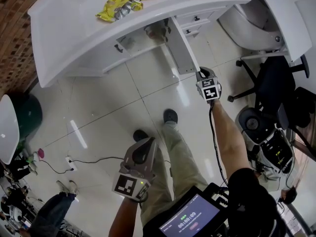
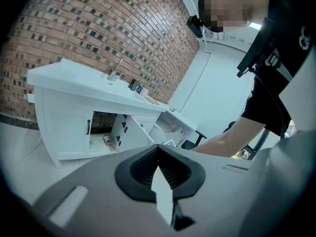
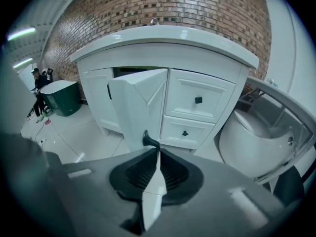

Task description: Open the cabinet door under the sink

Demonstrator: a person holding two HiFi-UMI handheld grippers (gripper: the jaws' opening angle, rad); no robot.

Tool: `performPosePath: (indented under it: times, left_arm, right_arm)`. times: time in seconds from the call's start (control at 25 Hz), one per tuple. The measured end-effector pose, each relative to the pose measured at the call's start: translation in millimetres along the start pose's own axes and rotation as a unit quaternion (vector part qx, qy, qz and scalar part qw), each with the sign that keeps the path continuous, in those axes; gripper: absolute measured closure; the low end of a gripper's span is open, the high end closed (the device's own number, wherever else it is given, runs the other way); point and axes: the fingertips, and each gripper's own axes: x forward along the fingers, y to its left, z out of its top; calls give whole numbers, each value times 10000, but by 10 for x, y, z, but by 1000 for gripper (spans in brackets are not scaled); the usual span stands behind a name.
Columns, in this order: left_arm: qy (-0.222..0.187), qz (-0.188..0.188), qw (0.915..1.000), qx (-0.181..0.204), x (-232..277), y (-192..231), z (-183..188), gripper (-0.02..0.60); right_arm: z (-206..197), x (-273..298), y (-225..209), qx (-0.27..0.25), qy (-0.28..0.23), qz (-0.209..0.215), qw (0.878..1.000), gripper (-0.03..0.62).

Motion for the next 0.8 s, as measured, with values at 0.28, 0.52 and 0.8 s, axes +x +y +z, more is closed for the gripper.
performPosePath:
  times: [0.28,0.52,0.8]
  left_arm:
    - [-20,90,10000,-31,-119,94,-14,565]
    - [-27,99,9999,4,-249,69,-18,565]
    - [-94,-10,9998,170,-404,-12,41,565]
  right_arm:
    - [-209,-89,13,122,246,-79,9996,582]
    - [-392,-270,100,404,304,-115,9987,582]
    - [-44,-547,143,682,-5,-226,9974,582]
